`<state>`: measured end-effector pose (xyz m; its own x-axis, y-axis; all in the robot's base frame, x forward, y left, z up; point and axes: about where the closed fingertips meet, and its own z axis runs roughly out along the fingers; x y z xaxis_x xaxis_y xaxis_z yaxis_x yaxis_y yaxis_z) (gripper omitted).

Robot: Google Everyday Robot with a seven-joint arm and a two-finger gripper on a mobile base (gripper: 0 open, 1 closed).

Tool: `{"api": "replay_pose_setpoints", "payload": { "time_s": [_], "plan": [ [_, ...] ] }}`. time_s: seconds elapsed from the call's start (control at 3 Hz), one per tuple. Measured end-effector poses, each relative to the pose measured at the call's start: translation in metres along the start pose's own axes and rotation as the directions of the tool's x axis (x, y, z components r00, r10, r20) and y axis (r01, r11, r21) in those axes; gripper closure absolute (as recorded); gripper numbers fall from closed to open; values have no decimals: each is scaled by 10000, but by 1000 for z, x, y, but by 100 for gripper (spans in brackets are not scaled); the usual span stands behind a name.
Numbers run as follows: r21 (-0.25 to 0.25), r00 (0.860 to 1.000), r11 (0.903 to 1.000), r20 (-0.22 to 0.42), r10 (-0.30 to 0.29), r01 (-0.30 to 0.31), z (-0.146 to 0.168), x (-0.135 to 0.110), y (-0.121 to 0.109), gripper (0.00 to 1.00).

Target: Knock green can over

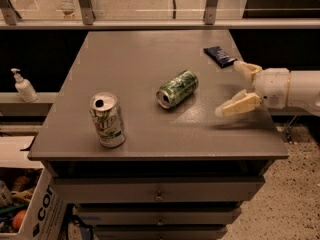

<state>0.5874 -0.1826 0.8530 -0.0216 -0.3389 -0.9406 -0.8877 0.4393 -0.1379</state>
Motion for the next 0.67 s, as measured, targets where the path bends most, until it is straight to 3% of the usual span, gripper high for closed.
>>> {"api": "replay_pose_setpoints", "payload": {
  "time_s": [0.33,0.67],
  "plan": [
    [887,9849,9877,1272,1171,-1289,-22,15,11,0],
    [1065,9795,9827,1499,1347,-1514,-32,13,13,0]
  ]
}}
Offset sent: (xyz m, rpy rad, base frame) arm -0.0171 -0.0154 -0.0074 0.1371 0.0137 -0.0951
